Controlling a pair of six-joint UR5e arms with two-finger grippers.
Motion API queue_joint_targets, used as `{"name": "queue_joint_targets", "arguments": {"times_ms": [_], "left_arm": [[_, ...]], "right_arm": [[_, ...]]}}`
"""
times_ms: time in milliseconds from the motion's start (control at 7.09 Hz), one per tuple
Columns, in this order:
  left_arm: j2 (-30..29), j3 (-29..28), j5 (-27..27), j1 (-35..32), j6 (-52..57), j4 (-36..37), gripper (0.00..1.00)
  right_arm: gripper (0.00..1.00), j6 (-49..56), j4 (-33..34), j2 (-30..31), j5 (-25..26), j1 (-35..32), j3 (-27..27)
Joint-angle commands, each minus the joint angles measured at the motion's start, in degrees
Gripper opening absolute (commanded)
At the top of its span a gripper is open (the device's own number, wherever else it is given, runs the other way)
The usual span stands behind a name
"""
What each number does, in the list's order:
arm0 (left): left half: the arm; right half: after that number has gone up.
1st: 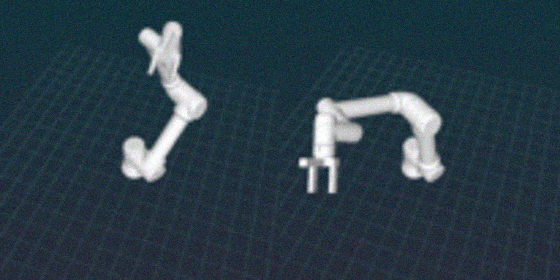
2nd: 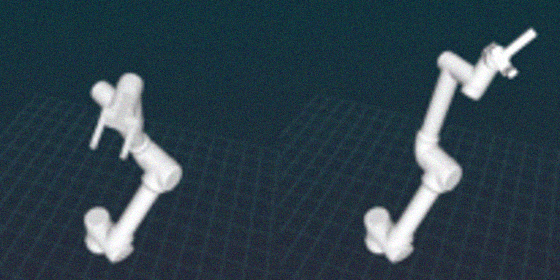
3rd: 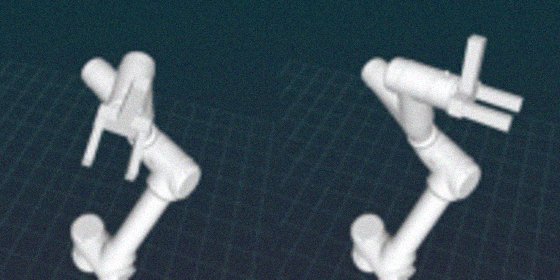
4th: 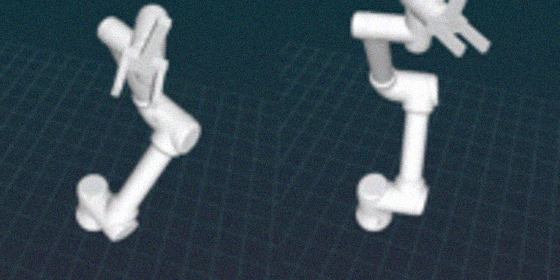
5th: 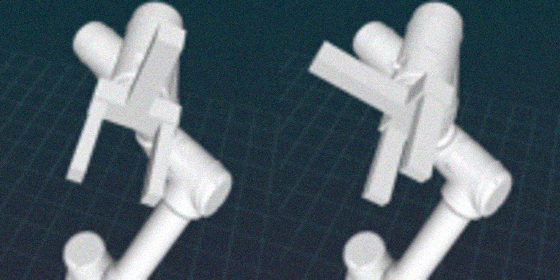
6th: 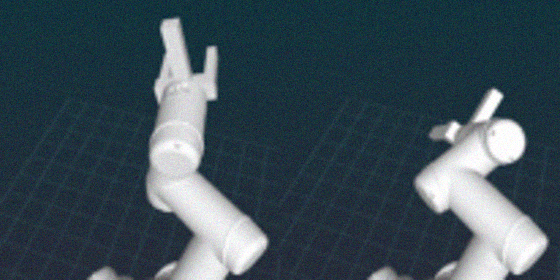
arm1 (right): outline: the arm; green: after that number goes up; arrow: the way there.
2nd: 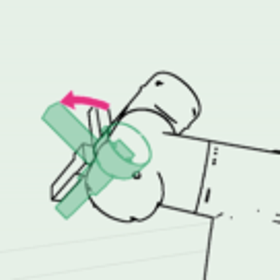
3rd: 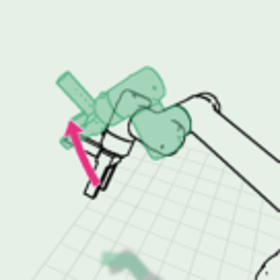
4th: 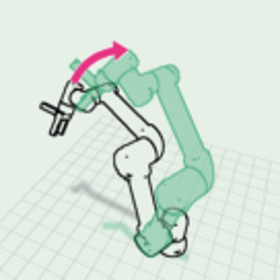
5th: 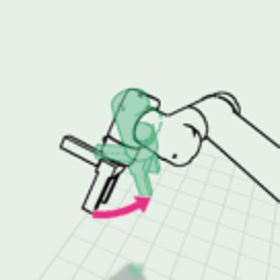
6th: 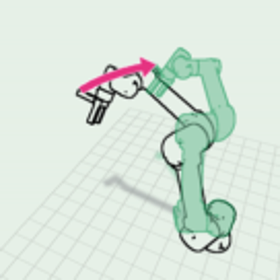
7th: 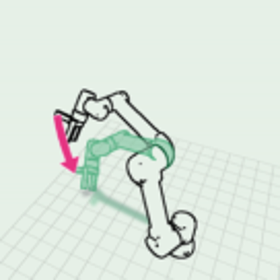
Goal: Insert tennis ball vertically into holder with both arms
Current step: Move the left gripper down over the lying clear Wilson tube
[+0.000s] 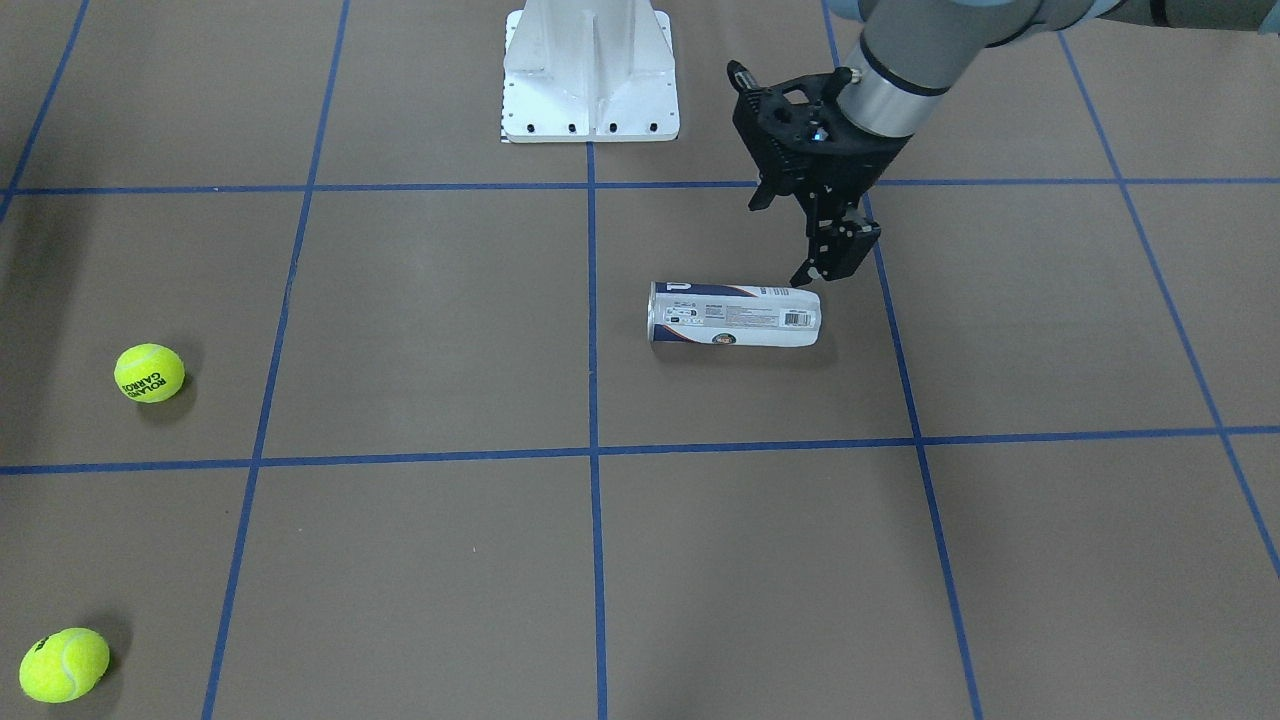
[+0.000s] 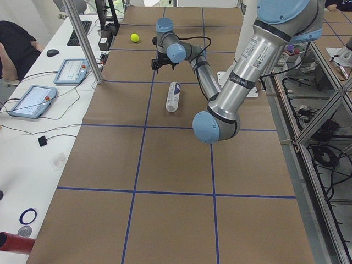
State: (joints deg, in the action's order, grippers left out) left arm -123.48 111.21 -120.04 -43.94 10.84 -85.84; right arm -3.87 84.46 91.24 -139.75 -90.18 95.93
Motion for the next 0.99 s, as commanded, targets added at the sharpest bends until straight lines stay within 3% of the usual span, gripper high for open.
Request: {"name": "queue_joint_targets", "arguments": {"times_ms": [0, 282, 846], "left_arm": [[-3.06, -4.66, 12.16, 8.57, 3.74, 0.5, 0.99], [-4.22, -6.43, 16.92, 12.72, 3.83, 0.41, 0.99], [-13.97, -18.12, 22.48, 15.99, 3.83, 0.33, 0.99]], "right_arm": [[1.0, 0.0, 0.0, -0.01, 0.0, 0.0, -0.39], [1.0, -0.09, 0.09, -0.01, 0.0, 0.0, -0.48], [1.0, -0.09, 0.26, -0.01, 0.09, 0.0, -0.74]]}}
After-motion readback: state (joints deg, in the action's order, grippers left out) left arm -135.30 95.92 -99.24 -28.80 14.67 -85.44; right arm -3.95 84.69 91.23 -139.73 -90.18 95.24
